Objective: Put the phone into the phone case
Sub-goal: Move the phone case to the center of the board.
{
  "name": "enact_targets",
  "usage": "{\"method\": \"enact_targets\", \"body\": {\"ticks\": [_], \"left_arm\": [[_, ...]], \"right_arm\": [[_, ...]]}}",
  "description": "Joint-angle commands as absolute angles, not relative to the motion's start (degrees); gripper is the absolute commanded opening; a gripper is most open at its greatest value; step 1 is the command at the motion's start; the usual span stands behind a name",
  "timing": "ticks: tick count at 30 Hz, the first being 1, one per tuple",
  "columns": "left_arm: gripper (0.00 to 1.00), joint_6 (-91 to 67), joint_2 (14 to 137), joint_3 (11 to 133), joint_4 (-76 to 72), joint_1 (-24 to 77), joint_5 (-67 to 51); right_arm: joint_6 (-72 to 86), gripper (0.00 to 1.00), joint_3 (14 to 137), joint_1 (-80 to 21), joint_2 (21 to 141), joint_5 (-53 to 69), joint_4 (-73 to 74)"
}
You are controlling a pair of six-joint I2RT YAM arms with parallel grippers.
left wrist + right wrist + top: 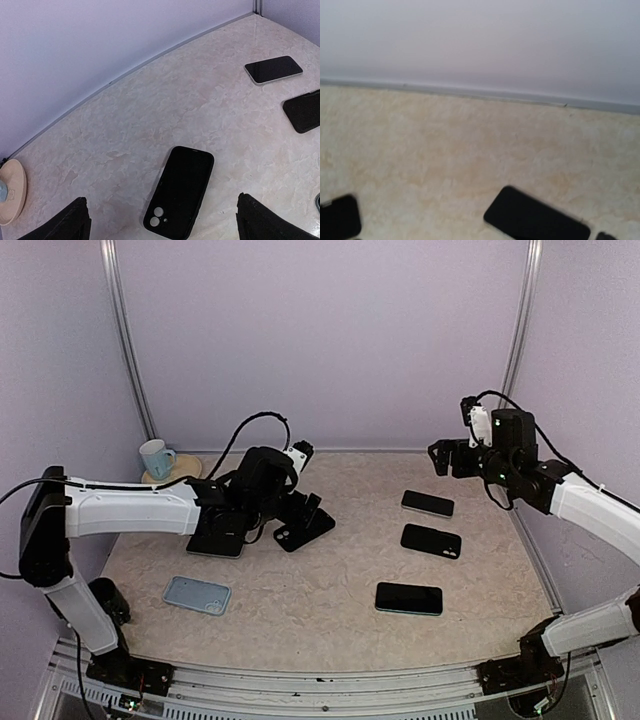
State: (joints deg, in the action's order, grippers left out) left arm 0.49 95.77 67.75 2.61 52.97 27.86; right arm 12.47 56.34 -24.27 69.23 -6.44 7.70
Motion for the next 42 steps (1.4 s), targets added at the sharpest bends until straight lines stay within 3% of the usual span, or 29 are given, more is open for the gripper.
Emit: {"method": "enact_targets", "body": {"ticks": [1,23,32,42], "left_arm": [[0.99,-5.44,97.91,65.71,3.73,53.95,32.02],[0.99,-8.93,110.74,66.35,10.41,54.34,33.44],[0.99,-10.04,115.14,69.31,13.54,51.60,36.52],[0.99,-12.76,116.87,70.40,15.36,46.00,38.47]], "right_arm": [[14.04,1.00,58.81,-24.70,70.13,-9.81,7.82],[12.67,1.00,58.28,-24.70,71.70,-11.23,9.86],[12.48,1.00,55.95,-24.69,68.34,-12.55,7.36],[13.20,1.00,59.04,-24.70,73.81,-15.58,12.18]]}}
